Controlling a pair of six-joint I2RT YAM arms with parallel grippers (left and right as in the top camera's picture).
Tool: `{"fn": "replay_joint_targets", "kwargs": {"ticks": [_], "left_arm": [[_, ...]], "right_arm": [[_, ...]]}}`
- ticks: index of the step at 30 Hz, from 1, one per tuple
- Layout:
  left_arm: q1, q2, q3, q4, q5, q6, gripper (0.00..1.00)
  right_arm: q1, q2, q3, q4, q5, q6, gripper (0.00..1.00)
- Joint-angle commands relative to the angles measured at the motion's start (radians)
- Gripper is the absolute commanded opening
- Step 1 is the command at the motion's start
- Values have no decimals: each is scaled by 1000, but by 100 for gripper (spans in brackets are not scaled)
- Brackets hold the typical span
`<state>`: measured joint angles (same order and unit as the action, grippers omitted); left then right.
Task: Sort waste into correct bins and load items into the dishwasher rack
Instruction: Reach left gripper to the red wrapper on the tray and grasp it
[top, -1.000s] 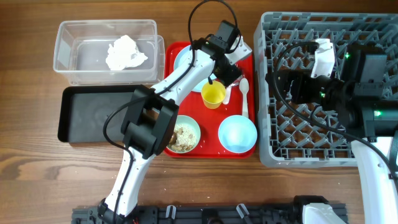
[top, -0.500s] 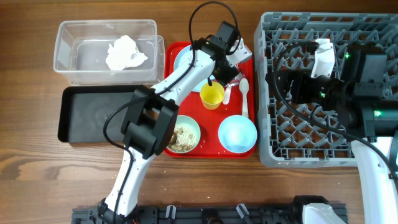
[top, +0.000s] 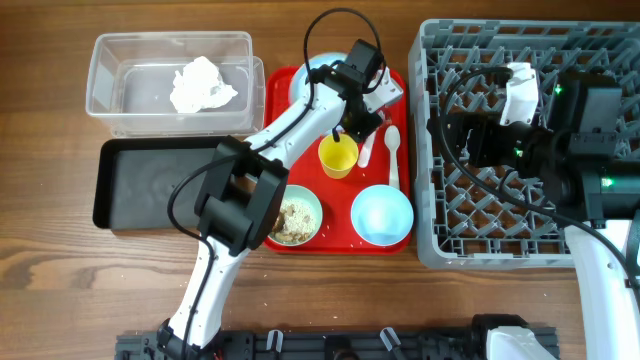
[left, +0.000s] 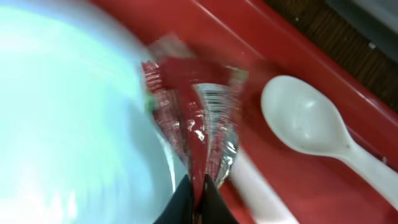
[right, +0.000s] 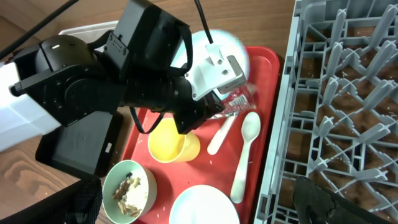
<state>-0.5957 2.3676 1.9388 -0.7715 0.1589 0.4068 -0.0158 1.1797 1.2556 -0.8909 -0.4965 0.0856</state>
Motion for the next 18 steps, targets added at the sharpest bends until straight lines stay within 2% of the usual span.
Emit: {"fn": "replay_joint_targets", "kwargs": {"ticks": [1, 8, 11, 12, 13, 15, 18], "left_arm": [[-5, -14, -2, 12, 11, 0, 4], [-2, -73, 27, 9, 11, -68, 4], [1, -81, 27, -2, 8, -105, 14], [1, -81, 27, -10, 8, -105, 12], [1, -82, 27, -16, 8, -105, 4], [2, -83, 27, -24, 7, -110, 4], [15, -110, 32, -30, -84, -218, 4]], "right_arm": [[3, 2, 13, 0, 6, 11, 100], [3, 2, 13, 0, 7, 10, 100], [3, 2, 13, 0, 11, 7, 100], [3, 2, 13, 0, 11, 7, 100], [3, 2, 13, 0, 11, 7, 100], [3, 2, 13, 0, 11, 7, 99], [3, 2, 13, 2, 11, 7, 100]]}}
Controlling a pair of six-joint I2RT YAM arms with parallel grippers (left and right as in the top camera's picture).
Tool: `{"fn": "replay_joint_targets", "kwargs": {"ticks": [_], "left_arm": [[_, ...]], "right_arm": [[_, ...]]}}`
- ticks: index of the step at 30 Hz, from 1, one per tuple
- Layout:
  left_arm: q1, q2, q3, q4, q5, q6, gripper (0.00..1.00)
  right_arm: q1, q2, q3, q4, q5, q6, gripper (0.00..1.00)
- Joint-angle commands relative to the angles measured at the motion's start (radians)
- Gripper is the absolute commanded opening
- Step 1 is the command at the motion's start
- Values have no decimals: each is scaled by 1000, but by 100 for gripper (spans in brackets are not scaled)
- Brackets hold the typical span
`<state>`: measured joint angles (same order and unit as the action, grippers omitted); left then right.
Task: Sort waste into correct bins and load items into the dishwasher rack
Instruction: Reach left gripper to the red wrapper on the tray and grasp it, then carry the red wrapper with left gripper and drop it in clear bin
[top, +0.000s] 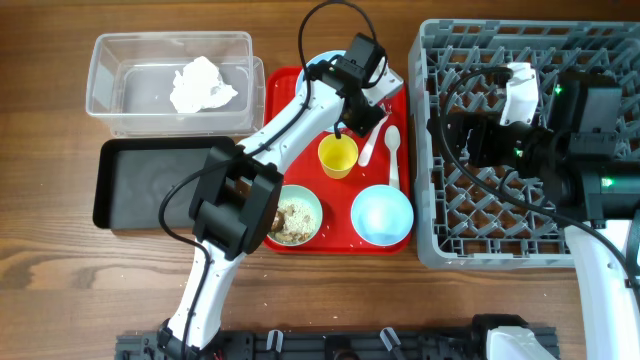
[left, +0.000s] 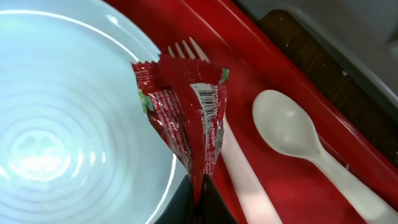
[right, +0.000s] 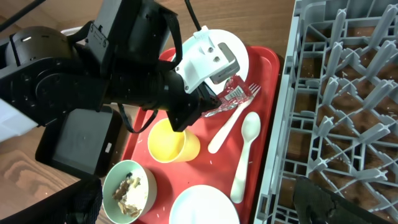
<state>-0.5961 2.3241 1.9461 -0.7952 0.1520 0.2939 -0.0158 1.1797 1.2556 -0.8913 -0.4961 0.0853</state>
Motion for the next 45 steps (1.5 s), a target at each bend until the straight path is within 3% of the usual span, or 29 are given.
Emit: {"fn": "replay_joint_targets", "kwargs": {"ticks": [1, 6, 10, 13, 16, 19, 23, 24, 30, 34, 38, 45], "left_arm": [[31, -91, 32, -10, -111, -149, 4], [160, -275, 42, -18, -120, -325, 4], [347, -389, 42, -90, -120, -438, 4], [495, -348, 18, -175, -120, -492, 4], [563, -275, -24, -167, -120, -498, 7], [599, -203, -29, -167, -120, -497, 59], [600, -214, -22, -164, -120, -497, 93], [600, -229, -20, -167, -120, -497, 97], [600, -423, -20, -259, -52, -499, 97], [599, -515, -20, -317, 29, -520, 91], [525, -519, -30, -387, 163, -518, 86], [231, -393, -97, -278, 160, -520, 86]], "right_arm": [[3, 2, 13, 5, 10, 8, 100], [3, 2, 13, 31, 10, 16, 100], [3, 6, 13, 47, 9, 23, 100], [4, 28, 13, 55, -2, 37, 100], [11, 67, 13, 73, -45, 56, 99], [50, 107, 13, 97, -14, 81, 95], [150, 139, 13, 187, 104, 161, 93], [175, 140, 13, 209, 128, 179, 93], [377, 246, 13, 332, 349, 316, 85], [417, 385, 13, 327, 309, 371, 80], [392, 382, 29, 308, 266, 397, 81], [226, 214, 87, 122, 251, 338, 88]]}}
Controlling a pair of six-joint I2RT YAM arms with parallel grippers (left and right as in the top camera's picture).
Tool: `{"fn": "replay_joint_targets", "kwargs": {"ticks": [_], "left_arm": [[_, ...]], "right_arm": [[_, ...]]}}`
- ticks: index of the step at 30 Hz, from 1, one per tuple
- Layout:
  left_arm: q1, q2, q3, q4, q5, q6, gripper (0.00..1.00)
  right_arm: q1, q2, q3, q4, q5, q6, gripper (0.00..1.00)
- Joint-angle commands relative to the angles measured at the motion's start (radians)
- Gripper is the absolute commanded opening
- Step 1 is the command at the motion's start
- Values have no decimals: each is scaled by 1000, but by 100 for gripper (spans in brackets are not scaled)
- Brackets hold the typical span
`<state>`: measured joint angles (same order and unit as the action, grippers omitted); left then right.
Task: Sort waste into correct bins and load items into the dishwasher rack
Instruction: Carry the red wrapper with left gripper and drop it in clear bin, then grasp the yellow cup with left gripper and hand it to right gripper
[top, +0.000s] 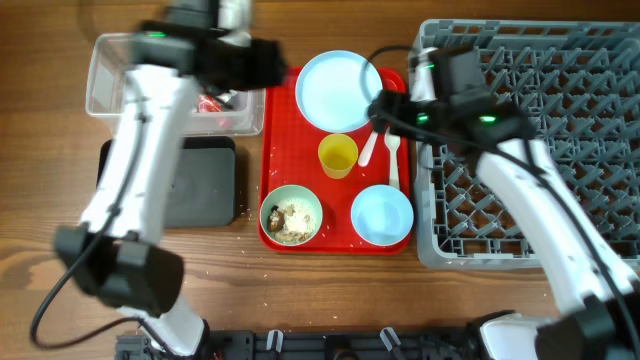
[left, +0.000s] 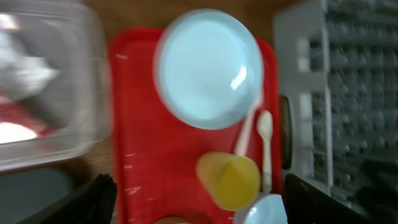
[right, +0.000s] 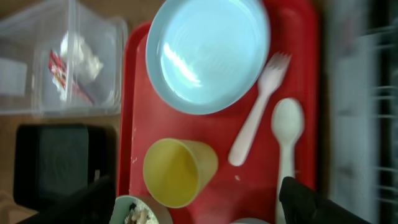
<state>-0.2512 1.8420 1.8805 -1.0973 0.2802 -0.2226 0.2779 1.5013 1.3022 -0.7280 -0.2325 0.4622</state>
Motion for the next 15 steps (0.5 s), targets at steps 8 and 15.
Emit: {"fn": "replay_joint_targets", "kwargs": {"ticks": [8, 15], "left_arm": [[-239, 292, -32, 21, -77, -47, 77], [-242, 320, -60, -25, -99, -20, 62]], "right_arm": [[-151, -223, 40, -179, -4, -123, 89], [-151, -216, 38, -200, -4, -122, 89]]}}
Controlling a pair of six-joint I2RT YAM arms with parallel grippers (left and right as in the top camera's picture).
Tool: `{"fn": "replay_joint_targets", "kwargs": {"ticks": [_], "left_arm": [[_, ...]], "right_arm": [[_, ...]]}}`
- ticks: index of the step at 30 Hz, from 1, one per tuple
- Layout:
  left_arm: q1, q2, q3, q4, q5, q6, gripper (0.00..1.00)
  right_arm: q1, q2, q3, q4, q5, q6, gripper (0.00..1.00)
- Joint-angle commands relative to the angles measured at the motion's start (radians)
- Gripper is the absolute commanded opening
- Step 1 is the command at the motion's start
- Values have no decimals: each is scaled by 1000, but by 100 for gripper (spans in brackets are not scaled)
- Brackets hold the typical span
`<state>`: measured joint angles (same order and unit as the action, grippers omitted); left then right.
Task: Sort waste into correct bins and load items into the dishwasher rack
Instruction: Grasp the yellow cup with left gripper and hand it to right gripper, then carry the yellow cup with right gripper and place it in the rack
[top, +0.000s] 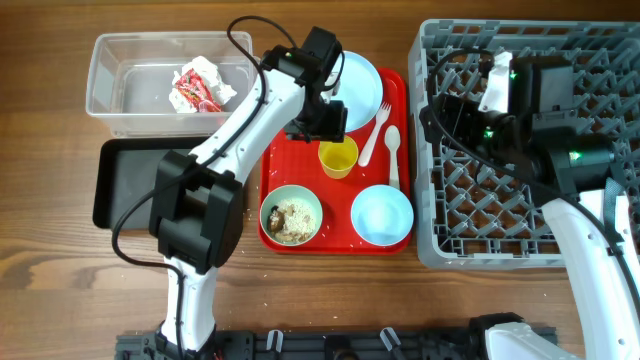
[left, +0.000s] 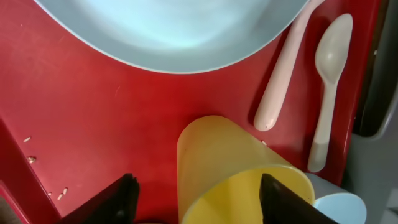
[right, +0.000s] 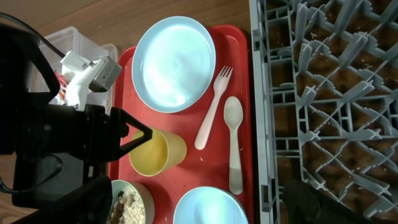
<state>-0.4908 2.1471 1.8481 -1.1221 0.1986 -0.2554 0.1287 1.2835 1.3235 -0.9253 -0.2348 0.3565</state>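
A yellow cup stands on the red tray. My left gripper is open just above it, one finger on either side. On the tray also lie a light blue plate, a white fork, a white spoon, a blue bowl and a green bowl of food scraps. A red wrapper lies in the clear bin with crumpled white paper. My right gripper is open and empty, high over the tray beside the grey dishwasher rack.
A black tray lies left of the red tray, below the clear bin. The rack fills the table's right side. The left arm reaches across the clear bin's corner to the tray.
My left gripper was open high over the clear bin's side; it is now low over the yellow cup on the tray. The right arm has drawn back towards the rack.
My left gripper was shut on the red wrapper at the plate's edge near the fork, and still held it a moment later. Then the wrapper lay in the clear bin with the gripper open. Now the gripper straddles the yellow cup.
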Motion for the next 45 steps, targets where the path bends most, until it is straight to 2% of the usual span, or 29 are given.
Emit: {"fn": "replay_joint_targets", "kwargs": {"ticks": [1, 3, 4, 6, 8, 11, 13, 16, 18, 21, 22, 29, 36, 39, 43, 45], "left_arm": [[-3, 15, -52, 13, -18, 13, 59], [-3, 15, -88, 43, -18, 12, 52], [-3, 15, -107, 62, -18, 12, 38], [-3, 15, -121, 80, -18, 11, 18], [-2, 12, -120, 92, -17, 11, 4], [13, -17, -116, 90, 33, 0, 4], [53, -64, -103, 76, 174, 19, 4], [140, -140, -100, 75, 492, 108, 4], [229, -180, -100, 71, 798, 176, 4], [311, -183, -101, 31, 1084, 245, 4], [317, -183, -101, 23, 1129, 256, 4], [301, -183, -101, 23, 1348, 256, 4], [262, -184, -101, 23, 1379, 256, 4], [250, -183, -101, 23, 1379, 256, 4], [250, -183, -101, 23, 1378, 256, 4], [251, -183, -101, 22, 1378, 256, 8]], "right_arm": [[-2, 2, 16, -3, -2, -17, 89], [-2, 2, 16, -3, -2, -17, 89], [-2, 2, 16, -3, -2, -17, 89], [-1, 2, 16, -3, -2, -16, 90], [-1, 2, 16, -3, -2, -16, 90], [-1, 2, 16, -3, -19, -17, 90], [-1, 3, 10, 1, -84, -31, 90], [-1, 26, 10, 14, -286, -134, 93], [-1, 64, 10, 49, -509, -227, 94], [-1, 121, 10, 152, -707, -252, 94], [-1, 134, 10, 179, -743, -251, 94], [7, 209, 10, 383, -911, -248, 95], [85, 216, 10, 497, -925, -222, 90], [104, 216, 10, 519, -926, -222, 80], [105, 216, 10, 537, -926, -197, 56], [103, 216, 10, 537, -926, -197, 51]]}}
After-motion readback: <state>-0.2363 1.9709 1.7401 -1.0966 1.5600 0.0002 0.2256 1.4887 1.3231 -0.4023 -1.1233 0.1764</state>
